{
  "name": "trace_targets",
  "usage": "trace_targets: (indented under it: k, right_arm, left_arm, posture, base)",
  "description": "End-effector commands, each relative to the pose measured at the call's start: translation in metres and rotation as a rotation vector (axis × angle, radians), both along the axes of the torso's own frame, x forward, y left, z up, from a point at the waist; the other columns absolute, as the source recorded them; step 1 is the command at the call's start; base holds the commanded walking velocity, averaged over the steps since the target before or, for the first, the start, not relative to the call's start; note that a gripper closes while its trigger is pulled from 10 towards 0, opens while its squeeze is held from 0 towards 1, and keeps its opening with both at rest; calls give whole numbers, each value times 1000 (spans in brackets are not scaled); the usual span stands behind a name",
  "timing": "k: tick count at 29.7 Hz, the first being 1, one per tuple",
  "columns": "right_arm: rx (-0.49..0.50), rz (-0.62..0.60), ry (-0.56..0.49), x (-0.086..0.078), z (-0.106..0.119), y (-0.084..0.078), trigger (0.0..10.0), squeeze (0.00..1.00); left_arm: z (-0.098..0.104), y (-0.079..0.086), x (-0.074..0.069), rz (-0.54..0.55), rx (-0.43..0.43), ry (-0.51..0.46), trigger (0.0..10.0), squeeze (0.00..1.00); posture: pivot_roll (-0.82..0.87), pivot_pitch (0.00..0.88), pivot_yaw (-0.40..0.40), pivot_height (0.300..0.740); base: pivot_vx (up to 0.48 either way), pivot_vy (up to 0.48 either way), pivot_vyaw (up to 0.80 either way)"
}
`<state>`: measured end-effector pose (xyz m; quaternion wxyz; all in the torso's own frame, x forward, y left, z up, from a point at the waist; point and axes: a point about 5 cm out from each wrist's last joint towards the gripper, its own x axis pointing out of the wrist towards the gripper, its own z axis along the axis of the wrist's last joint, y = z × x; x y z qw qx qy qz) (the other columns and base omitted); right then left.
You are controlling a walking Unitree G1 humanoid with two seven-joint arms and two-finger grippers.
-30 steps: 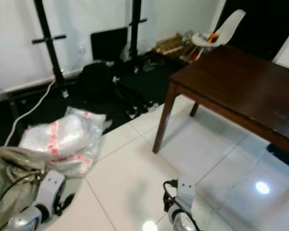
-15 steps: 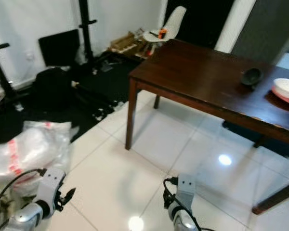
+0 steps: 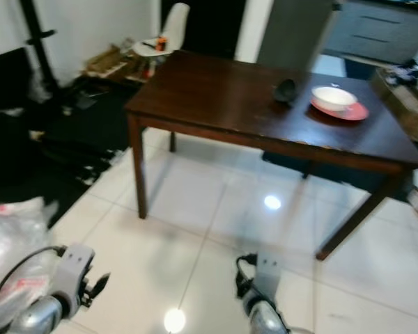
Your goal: Setting the table
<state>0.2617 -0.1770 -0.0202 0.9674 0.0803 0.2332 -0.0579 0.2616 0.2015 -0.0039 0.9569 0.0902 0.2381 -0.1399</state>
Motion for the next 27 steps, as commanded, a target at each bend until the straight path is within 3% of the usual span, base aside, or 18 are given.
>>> trace_targets:
  k: [1,9,17,18,19,26,27]
  right_arm:
    - [-10,-15,19,-5,-4,-6,10000,0]
    - [-23,0,-38,5,7,-5,10000,0]
    - [-39,21,-232,33,47,-9,10000,0]
    - [-39,25,-282,39,58,-10,10000,0]
    - [-40,41,-400,53,87,-11,10000,0]
    - [35,34,-704,75,167,-11,10000,0]
    - [35,34,-704,75,167,-11,10000,0]
  left_arm:
    - [-2,-5,-1,-20,9,7,10000,0]
    - [18,-6,13,16,-24,-86,10000,0]
    - [61,-21,32,-1,-81,-261,10000,0]
    - [73,-23,36,8,-101,-305,10000,0]
    - [99,-26,45,30,-116,-397,10000,0]
    - [162,-34,62,52,-130,-628,10000,0]
    - [162,-34,62,52,-130,-628,10000,0]
  posture:
    - [18,27,49,740]
    - [16,31,53,740]
    - [13,32,58,740]
    - [15,33,59,740]
    - [16,33,58,740]
    - [16,31,54,740]
    - [16,31,54,740]
  base:
    - [0,0,-800]
    - [0,0,-800]
    - [0,0,-800]
    - [0,0,-800]
    - [0,0,-800]
    - [0,0,-800]
    - [0,0,-800]
